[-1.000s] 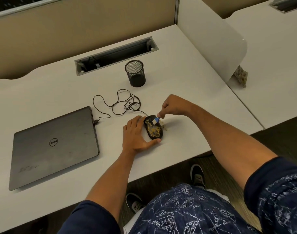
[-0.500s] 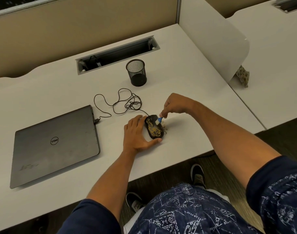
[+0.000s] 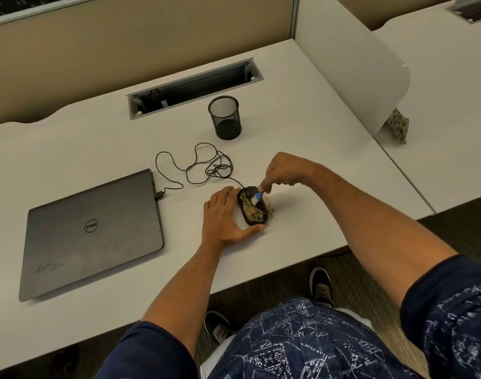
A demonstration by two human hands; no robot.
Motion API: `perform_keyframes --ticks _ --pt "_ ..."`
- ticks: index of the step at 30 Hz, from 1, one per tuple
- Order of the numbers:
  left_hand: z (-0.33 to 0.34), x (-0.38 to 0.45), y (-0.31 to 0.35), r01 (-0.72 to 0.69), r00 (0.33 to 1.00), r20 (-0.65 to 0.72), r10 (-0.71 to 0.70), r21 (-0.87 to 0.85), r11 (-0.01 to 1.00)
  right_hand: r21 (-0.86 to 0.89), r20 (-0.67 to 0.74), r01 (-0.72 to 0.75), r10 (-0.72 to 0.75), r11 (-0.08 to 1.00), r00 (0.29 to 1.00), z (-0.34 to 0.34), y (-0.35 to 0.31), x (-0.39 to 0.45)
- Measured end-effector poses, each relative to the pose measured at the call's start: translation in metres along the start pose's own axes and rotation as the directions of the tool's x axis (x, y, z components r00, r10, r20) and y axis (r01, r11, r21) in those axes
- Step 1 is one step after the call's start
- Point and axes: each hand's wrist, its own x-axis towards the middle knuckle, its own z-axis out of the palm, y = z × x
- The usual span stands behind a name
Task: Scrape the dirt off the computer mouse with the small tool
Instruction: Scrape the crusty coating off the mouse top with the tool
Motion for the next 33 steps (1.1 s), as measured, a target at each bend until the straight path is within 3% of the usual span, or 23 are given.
perform_keyframes --ticks 4,11,20,28,33 --pt "0.000 0.000 0.000 0.000 1.000 -0.011 0.000 -0.010 1.000 -0.038 -0.005 0.008 -0.008 0.999 1.000 0.005 0.001 0.001" --pt "0.001 0.000 0.000 -0.005 1.000 -0.021 0.005 -0.011 1.000 -0.086 0.125 -0.028 0.039 0.996 0.991 0.003 0.007 -0.003" --pt "0.002 0.001 -0.001 0.001 1.000 -0.006 -0.001 0.008 1.000 0.061 -0.004 -0.010 0.011 0.998 1.000 0.003 0.014 0.001" --pt "0.002 0.001 0.000 0.000 1.000 -0.018 0.000 0.012 1.000 -0.033 0.123 -0.032 0.036 0.999 0.992 0.003 0.016 -0.001" --pt "0.003 0.001 -0.001 -0.003 1.000 -0.011 0.003 0.016 1.000 0.139 -0.099 0.033 -0.019 0.990 0.995 -0.003 0.021 0.002"
